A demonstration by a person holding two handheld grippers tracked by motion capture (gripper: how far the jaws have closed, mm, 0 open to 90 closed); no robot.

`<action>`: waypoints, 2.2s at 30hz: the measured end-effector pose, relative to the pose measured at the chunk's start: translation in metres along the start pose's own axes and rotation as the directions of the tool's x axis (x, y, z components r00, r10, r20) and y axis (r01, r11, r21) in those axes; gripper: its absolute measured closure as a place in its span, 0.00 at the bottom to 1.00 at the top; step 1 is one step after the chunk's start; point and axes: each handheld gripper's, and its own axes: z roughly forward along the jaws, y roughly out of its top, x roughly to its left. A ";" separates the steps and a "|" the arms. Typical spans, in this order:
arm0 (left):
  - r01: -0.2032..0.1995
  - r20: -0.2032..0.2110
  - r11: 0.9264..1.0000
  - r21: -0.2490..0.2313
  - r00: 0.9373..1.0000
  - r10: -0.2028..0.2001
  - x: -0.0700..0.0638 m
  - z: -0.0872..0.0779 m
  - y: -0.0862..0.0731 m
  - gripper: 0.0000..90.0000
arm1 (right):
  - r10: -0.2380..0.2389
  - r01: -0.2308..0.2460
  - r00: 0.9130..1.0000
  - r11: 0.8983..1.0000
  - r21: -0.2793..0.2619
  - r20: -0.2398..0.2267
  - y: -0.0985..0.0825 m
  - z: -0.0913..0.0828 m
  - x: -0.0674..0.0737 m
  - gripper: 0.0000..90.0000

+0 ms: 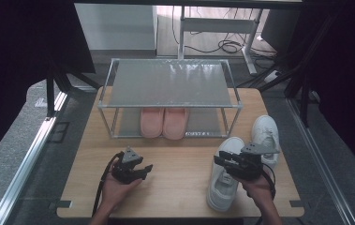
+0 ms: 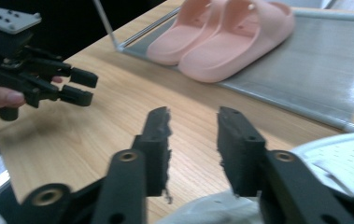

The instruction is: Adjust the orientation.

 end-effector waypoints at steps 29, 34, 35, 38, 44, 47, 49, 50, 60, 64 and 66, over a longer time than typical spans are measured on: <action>0.011 0.019 1.000 0.013 1.000 -0.011 -0.001 0.003 -0.004 0.54 | -0.167 0.175 0.984 0.971 0.161 -0.062 -0.009 0.030 0.045 1.00; 0.014 0.021 1.000 0.017 1.000 -0.014 0.000 0.004 -0.004 0.54 | -0.178 0.184 0.983 0.965 0.184 -0.051 -0.011 0.029 0.050 1.00; 0.014 0.022 1.000 0.017 1.000 -0.014 0.000 0.004 -0.004 0.54 | -0.183 0.188 0.982 0.963 0.190 -0.047 -0.012 0.029 0.051 1.00; 0.014 0.023 1.000 0.016 1.000 -0.014 -0.001 0.004 -0.004 0.54 | -0.179 0.184 0.983 0.963 0.199 -0.043 -0.014 0.026 0.055 1.00; 0.012 0.025 1.000 0.015 1.000 -0.013 0.001 0.003 -0.004 0.54 | -0.186 0.190 0.982 0.960 0.205 -0.036 -0.016 0.019 0.061 1.00; 0.006 0.027 1.000 0.019 1.000 -0.007 0.001 0.002 -0.004 0.54 | -0.176 0.178 0.984 0.961 0.213 -0.026 -0.020 0.015 0.061 1.00; 0.006 0.027 1.000 0.019 1.000 -0.007 0.001 0.002 -0.004 0.54 | -0.167 0.168 0.986 0.962 0.216 -0.020 -0.023 0.012 0.059 1.00; 0.005 0.027 1.000 0.020 1.000 -0.006 0.001 0.002 -0.004 0.54 | -0.162 0.162 0.987 0.962 0.221 -0.017 -0.025 0.011 0.059 1.00; 0.009 0.028 0.999 0.034 1.000 -0.010 0.002 0.006 -0.006 0.54 | -0.164 0.158 0.987 0.954 0.254 0.000 -0.031 0.010 0.055 1.00; 0.010 0.027 0.999 0.034 1.000 -0.010 0.002 0.005 -0.006 0.54 | -0.175 0.164 0.984 0.950 0.267 0.017 -0.030 0.009 0.056 1.00; 0.010 0.026 0.999 0.034 1.000 -0.011 0.002 0.005 -0.006 0.54 | -0.175 0.165 0.984 0.949 0.269 0.015 -0.032 0.008 0.056 1.00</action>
